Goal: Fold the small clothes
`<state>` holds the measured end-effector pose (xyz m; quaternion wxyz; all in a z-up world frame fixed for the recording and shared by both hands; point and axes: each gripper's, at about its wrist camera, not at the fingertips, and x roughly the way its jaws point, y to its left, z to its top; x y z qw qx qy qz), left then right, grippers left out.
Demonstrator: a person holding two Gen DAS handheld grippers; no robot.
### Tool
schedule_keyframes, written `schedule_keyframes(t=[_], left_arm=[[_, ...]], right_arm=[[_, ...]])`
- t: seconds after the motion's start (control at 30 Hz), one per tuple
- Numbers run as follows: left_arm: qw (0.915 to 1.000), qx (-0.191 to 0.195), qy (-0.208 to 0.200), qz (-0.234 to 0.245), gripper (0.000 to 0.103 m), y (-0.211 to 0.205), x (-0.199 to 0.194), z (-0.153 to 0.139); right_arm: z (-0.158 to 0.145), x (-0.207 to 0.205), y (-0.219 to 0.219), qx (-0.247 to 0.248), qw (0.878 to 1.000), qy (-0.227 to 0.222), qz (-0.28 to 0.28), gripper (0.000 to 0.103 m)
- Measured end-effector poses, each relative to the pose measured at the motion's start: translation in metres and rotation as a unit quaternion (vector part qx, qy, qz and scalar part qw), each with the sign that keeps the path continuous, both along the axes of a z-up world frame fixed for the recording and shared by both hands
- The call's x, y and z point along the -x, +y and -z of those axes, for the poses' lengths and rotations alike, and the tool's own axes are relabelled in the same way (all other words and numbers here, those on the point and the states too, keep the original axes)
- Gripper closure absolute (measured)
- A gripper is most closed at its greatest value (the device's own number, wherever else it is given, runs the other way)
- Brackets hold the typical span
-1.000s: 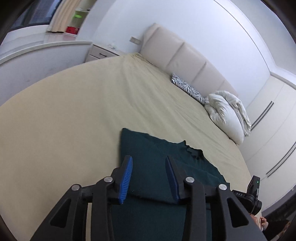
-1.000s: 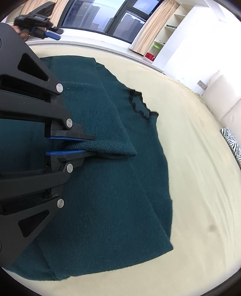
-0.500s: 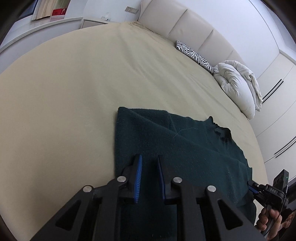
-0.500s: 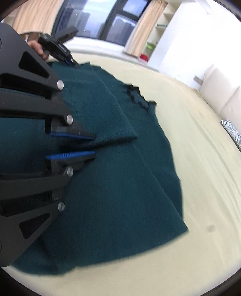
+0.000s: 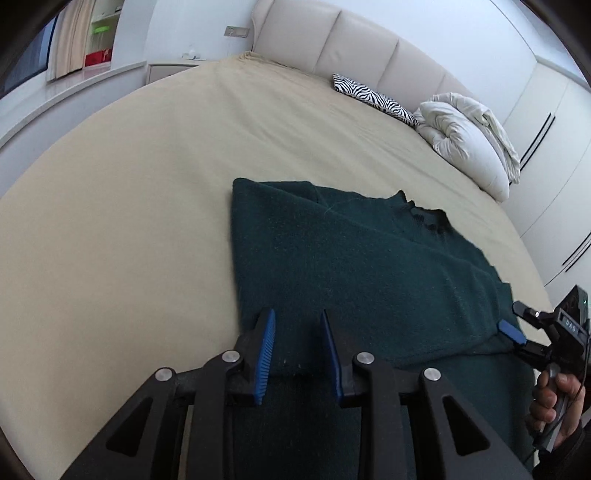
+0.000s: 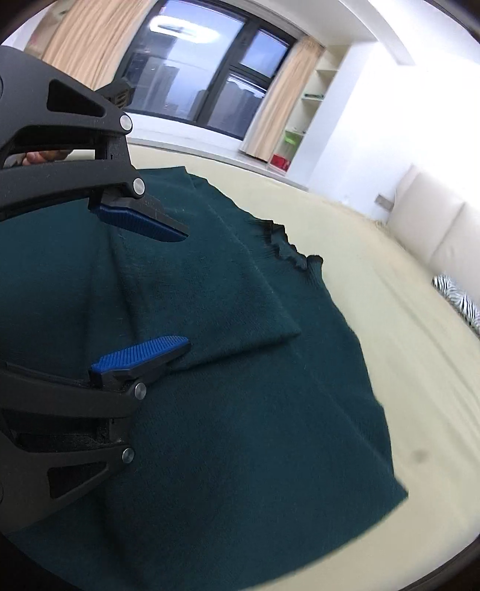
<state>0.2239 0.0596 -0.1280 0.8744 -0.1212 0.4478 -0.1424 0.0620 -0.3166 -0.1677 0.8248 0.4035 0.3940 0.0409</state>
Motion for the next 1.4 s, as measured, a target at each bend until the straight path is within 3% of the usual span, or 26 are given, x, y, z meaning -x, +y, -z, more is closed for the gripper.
schedule_keyframes(t=[0.07,0.17,0.27,0.57,0.7,0.83,1.03,1.4], left_arm=[[1.0000,0.004,0.003,-0.001,0.074,0.007,0.015,-0.007],[0.9999,0.001,-0.006,-0.010,0.049,0.022,0.051,-0.021],[0.9998,-0.004,-0.015,-0.014,0.040,0.037,0.101,-0.029],[0.9989,-0.002,0.046,-0.009,0.040,0.047,0.220,-0.012],[0.9972,0.009,0.074,-0.009,0.040,0.048,0.248,-0.002],[0.9970,0.013,0.077,-0.002,0.040,0.051,0.268,-0.002],[0.9946,0.040,0.096,0.004,0.042,0.060,0.278,-0.001],[0.9921,0.036,0.119,0.016,0.043,0.061,0.280,0.003]], right_arm=[[-0.011,0.012,-0.001,0.036,0.999,0.017,0.012,0.049],[-0.029,0.049,-0.005,0.044,0.999,-0.006,0.015,0.048],[-0.047,0.100,-0.008,0.064,0.997,-0.022,0.024,0.048],[-0.060,0.260,0.000,0.120,0.992,-0.009,0.038,0.038],[-0.057,0.314,-0.003,0.125,0.990,0.001,0.062,0.028],[-0.044,0.365,-0.017,0.109,0.991,0.024,0.076,0.028],[-0.018,0.382,-0.024,0.067,0.993,0.063,0.068,0.028],[-0.011,0.388,-0.020,0.035,0.996,0.067,0.049,0.032]])
